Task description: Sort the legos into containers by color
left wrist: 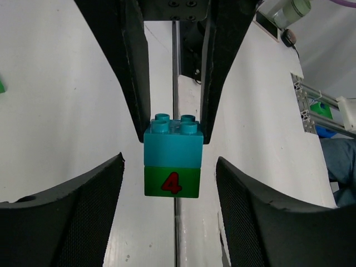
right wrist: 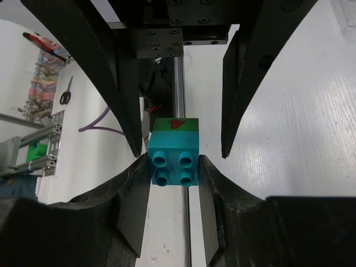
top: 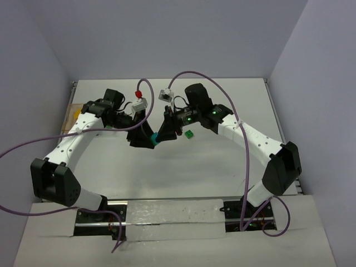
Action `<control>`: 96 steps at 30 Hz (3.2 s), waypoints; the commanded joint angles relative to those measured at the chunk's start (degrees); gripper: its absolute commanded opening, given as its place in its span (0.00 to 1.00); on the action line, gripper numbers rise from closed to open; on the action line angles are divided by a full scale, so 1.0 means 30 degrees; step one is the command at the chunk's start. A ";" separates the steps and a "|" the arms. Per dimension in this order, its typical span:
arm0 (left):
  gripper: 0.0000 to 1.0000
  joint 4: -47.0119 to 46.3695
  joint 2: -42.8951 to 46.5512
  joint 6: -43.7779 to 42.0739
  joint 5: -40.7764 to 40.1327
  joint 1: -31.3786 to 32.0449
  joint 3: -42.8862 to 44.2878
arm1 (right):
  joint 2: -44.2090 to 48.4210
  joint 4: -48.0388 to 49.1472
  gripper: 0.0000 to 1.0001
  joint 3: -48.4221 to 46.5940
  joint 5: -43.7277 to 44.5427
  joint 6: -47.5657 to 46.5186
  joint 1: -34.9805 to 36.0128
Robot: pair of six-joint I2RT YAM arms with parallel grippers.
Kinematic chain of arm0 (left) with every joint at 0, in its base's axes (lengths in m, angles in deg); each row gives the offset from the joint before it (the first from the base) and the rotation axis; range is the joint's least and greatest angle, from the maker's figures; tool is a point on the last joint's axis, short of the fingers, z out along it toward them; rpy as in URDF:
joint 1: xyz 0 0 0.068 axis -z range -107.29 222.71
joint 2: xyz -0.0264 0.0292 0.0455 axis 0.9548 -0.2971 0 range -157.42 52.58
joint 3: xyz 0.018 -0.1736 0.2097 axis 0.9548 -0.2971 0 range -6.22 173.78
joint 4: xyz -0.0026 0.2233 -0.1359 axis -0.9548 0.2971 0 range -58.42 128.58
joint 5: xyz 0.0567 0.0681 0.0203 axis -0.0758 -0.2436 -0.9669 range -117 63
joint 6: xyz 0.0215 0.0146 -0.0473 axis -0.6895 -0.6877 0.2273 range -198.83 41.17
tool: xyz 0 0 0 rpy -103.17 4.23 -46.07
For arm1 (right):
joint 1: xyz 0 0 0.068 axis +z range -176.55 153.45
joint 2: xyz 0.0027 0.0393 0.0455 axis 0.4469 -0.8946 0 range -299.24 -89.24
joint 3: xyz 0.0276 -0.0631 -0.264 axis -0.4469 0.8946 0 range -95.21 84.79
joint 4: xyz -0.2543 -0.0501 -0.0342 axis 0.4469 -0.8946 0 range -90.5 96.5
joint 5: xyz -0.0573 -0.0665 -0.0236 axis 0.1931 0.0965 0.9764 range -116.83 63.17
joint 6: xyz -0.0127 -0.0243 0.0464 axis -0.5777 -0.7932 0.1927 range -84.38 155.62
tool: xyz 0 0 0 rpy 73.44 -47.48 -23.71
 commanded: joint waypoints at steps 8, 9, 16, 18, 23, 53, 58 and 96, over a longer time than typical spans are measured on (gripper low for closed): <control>0.42 -0.1231 0.0199 0.1122 -0.0259 0.0079 -0.0004 | 0.0788 0.0456 0.00 0.0169 -0.0421 -0.0028 -0.0239; 0.34 -0.1267 0.0194 0.1168 -0.0300 0.0079 -0.0020 | 0.0860 0.0430 0.00 0.0251 -0.0385 -0.0070 -0.0259; 0.00 -0.1420 0.0417 0.1120 -0.1112 -0.0292 -0.0878 | 0.1479 0.0382 0.00 0.0774 -0.0343 -0.0212 -0.1130; 0.00 -0.1190 0.0556 0.0850 -0.1236 -0.0656 -0.1263 | 0.1618 0.0302 0.00 0.0678 -0.0512 -0.0180 -0.1710; 0.00 -0.0127 0.0493 -0.0580 -0.2139 -0.2699 -0.1690 | 0.2022 -0.0059 0.00 0.0247 -0.0536 -0.0382 -0.3269; 0.20 -0.6641 -0.7124 0.6665 -2.1372 -0.7556 0.5418 | 0.0540 -0.2987 0.00 -0.0603 0.2558 -0.2257 -0.3711; 0.33 -0.6931 -0.7940 0.6845 -2.1425 -0.7538 0.5447 | 0.0324 -0.3134 0.00 -0.0753 0.2690 -0.2253 -0.3715; 0.98 -0.8674 0.2657 0.7704 -0.5137 -0.1364 0.0460 | -0.1578 1.5136 0.00 0.3344 -0.4709 1.6115 -0.3476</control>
